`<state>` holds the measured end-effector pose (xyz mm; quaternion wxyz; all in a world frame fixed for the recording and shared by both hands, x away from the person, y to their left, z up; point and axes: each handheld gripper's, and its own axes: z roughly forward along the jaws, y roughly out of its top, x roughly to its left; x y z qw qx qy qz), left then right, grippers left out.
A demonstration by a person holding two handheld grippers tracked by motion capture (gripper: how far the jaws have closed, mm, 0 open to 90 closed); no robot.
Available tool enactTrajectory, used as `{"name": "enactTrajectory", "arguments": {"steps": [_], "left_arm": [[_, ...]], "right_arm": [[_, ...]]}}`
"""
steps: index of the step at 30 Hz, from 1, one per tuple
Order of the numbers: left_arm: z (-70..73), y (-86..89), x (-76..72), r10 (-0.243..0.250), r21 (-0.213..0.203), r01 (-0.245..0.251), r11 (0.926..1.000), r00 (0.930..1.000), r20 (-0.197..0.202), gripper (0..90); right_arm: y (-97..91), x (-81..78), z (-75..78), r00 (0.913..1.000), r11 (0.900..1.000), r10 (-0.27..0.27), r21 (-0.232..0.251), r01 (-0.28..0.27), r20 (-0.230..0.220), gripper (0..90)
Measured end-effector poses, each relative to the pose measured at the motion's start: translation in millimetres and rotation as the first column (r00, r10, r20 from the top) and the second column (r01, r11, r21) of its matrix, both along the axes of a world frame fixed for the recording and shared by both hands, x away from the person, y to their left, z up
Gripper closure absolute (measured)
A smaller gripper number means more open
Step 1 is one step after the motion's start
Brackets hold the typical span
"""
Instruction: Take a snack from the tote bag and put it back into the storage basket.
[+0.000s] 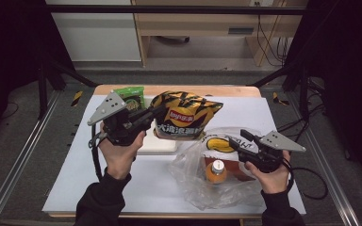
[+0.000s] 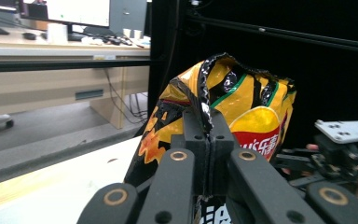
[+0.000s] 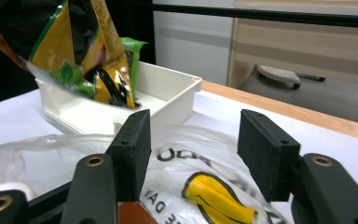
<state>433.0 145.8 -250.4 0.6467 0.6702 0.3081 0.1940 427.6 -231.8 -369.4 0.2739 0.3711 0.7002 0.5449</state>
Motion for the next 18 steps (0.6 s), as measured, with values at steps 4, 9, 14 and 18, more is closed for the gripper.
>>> {"name": "enactTrajectory", "arguments": {"steps": [4,9,14,18], "left_arm": [[-2.7,7.7,9.4,0.024,0.008,-0.024,0.9997,0.9997,-0.008,89.4],[-7.1,15.4,21.5,0.053,0.006,-0.053,0.9986,0.9984,-0.02,89.4],[-10.9,21.5,37.5,0.083,-0.002,-0.083,0.9966,0.9959,-0.036,89.4],[-14.8,23.9,51.3,0.102,-0.005,-0.103,0.9947,0.9936,-0.048,89.4]], "right_arm": [[-4.0,-1.4,-2.8,0.9999,0.9999,-0.016,0.002,0.016,-0.005,42.5],[-7.6,-2.4,-9.2,0.9992,0.9995,-0.032,-0.006,0.032,-0.022,41.2],[-11.3,-1.6,-12.9,0.9987,0.9991,-0.041,-0.008,0.041,-0.031,41.1],[-13.2,-1.4,-13.0,0.9987,0.9991,-0.043,-0.003,0.043,-0.027,40.7]]}}
